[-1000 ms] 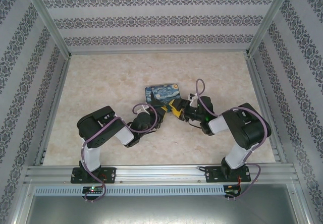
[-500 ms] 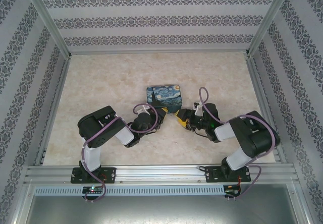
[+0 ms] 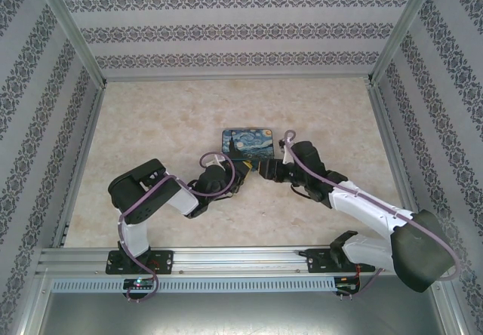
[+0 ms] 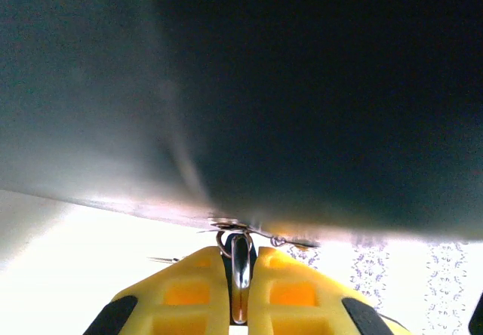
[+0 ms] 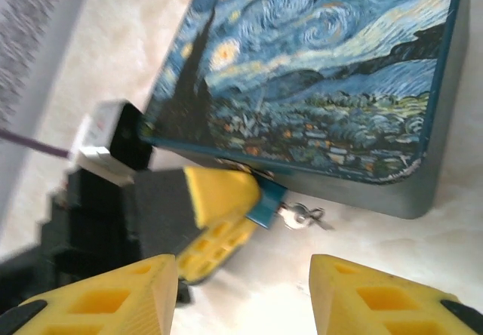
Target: Unlock the padlock with the key
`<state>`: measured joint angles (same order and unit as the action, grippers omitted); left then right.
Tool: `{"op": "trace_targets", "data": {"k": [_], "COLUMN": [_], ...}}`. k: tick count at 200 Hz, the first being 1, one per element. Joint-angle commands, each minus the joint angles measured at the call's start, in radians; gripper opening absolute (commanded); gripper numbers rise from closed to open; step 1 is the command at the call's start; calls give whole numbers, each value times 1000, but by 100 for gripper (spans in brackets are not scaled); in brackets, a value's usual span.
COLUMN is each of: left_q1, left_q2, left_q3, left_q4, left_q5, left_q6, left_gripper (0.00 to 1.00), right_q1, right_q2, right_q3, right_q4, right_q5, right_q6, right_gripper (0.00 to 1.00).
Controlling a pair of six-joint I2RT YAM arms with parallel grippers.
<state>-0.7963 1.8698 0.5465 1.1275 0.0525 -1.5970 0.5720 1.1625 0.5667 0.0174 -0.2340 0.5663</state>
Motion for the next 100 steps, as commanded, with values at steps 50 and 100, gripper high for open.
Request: {"op": "trace_targets", "data": {"k": [50, 100], "left_q1": [16, 17], "left_q2": [-82, -101], "left_q3": [69, 81], "left_q4": [-119, -157], "left_q5": [95, 107], "left_q6": [32, 45], "left_gripper": [0, 0], "right_q1": [116, 153], "right_q2": [41, 121], "right_q3": [28, 71], "right_q4": [-126, -121], "right_q5": [250, 300], "right_q6": [-295, -350], "right_gripper": [39, 35]}}
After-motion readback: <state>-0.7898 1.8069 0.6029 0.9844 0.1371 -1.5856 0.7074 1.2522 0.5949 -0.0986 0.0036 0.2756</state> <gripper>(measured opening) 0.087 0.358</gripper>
